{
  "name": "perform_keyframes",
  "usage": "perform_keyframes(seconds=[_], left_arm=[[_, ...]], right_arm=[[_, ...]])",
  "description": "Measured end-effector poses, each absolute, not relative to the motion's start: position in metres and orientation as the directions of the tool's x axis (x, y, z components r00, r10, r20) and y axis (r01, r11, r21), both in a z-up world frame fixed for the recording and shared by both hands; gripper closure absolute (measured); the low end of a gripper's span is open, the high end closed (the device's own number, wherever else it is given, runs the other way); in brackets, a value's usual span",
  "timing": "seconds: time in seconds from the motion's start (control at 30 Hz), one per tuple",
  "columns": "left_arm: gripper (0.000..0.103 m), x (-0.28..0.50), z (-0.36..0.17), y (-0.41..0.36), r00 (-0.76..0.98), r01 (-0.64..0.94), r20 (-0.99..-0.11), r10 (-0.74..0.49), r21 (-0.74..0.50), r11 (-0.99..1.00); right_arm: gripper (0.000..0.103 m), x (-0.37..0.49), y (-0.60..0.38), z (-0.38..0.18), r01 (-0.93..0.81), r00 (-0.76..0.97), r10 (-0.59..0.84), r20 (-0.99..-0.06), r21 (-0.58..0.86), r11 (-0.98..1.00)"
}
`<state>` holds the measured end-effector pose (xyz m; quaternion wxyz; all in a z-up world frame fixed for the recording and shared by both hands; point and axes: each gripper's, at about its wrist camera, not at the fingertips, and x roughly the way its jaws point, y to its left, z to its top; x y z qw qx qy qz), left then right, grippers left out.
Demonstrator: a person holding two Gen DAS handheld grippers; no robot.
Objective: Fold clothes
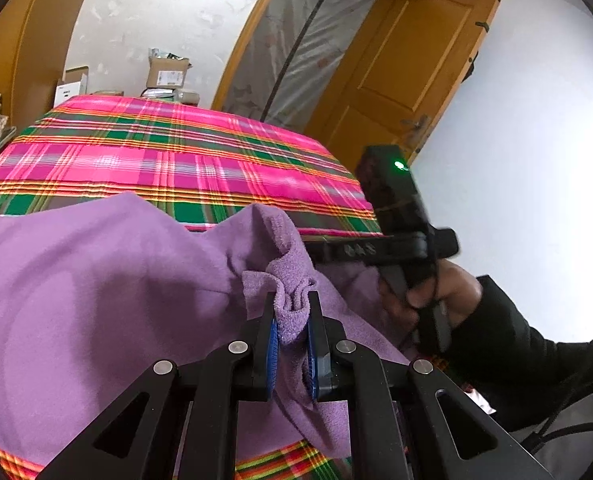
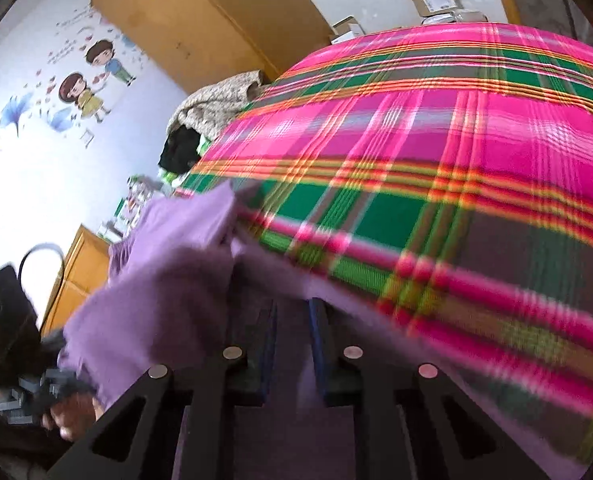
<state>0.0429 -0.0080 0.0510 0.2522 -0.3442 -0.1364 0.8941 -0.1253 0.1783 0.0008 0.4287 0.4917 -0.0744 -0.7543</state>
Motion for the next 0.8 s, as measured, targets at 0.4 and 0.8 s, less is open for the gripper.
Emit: perform_keyframes(seconds=[0.4,0.8], left_arm=[[0.091,0.027,0.05,0.006,-0.612,-0.381,-0.55,0.569,-0.425,-0.821],[0.085,-0.002,0.073,0.064,-0.547,-0.511,-0.519,0.657,-0.414,-0.753]], right_arm=[[0.084,-0.102,0.259,0.024,0.514,-0.306,-0.667,-0.679,0.472,-0.716],[0.078,-0.062,0.351,0.036,0.334,-0.512,-0.58,-0.634,0.476,-0.814]])
